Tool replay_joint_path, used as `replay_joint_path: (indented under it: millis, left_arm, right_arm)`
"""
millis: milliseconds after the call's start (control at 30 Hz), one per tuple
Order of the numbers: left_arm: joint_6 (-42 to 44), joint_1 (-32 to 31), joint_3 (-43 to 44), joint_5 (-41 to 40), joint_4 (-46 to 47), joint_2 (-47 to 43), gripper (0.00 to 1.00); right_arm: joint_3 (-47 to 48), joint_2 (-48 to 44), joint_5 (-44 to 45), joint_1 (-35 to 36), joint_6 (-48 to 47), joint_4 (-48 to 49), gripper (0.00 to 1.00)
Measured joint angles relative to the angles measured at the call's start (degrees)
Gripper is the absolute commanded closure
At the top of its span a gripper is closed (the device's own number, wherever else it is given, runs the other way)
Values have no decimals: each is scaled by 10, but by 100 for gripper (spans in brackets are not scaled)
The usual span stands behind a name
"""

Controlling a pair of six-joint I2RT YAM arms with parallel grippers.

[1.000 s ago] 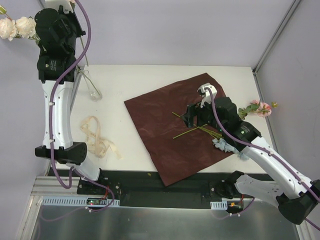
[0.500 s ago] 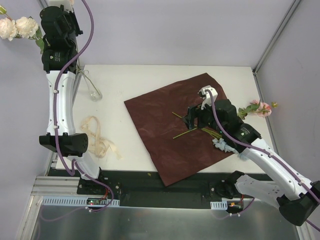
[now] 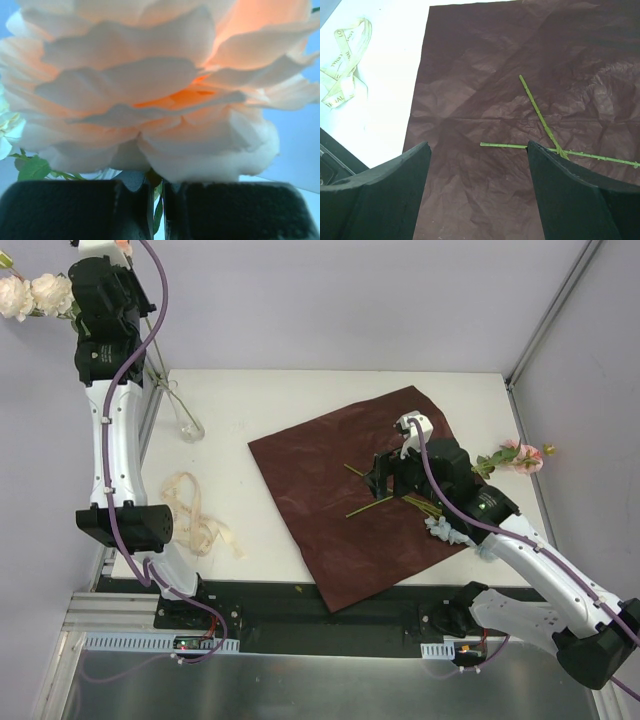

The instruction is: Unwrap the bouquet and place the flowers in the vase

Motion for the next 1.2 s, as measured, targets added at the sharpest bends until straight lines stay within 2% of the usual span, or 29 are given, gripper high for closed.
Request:
replay_joint_path:
  millis: [767, 1067, 1200]
  left_arm:
    - [-40, 21, -25, 24, 5, -1, 100]
    - [-52, 25, -75, 23, 20, 0, 100]
    - [-57, 25, -96, 17, 55, 0, 100]
  right_arm:
    - [0, 3, -3, 0, 10, 4, 20]
    - [0, 14, -3, 0, 13, 5, 20]
    - [0, 17, -3, 0, 14, 9, 20]
